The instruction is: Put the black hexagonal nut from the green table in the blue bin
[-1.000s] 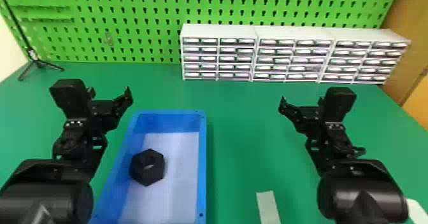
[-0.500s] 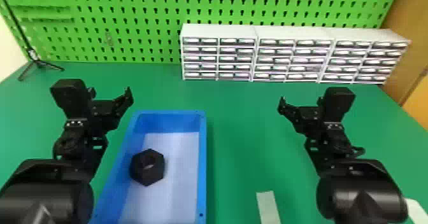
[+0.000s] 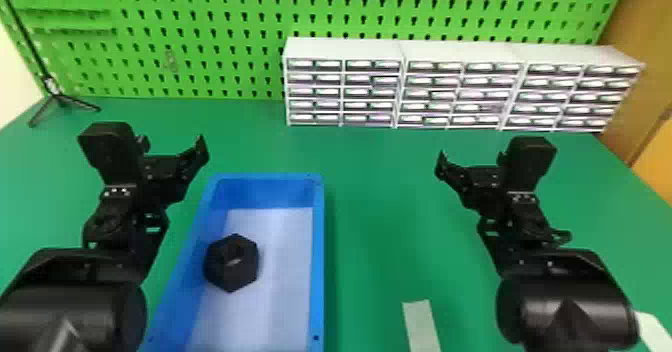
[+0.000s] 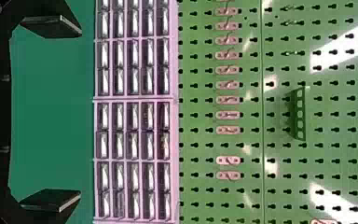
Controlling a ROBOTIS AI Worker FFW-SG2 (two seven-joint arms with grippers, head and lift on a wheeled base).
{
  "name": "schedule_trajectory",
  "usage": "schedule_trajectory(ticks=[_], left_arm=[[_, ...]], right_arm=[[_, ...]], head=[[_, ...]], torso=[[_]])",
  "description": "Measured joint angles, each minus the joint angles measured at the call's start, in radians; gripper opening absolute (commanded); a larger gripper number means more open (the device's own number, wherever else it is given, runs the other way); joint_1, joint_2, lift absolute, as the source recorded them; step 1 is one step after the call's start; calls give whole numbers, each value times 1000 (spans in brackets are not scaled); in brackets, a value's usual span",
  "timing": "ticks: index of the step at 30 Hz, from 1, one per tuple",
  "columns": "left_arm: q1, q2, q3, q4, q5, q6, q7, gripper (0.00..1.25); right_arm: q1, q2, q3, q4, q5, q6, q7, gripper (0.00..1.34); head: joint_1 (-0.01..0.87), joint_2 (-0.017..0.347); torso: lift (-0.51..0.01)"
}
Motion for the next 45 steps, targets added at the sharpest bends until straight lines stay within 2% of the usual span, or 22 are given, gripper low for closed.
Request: schedule_trajectory(ticks=[45], left_arm=[[2,0,0,0,2,0,0,936]], right_arm=[[3,0,-6,0,-3,0,0,1247]], head=[[686,28]], torso=[[-96]])
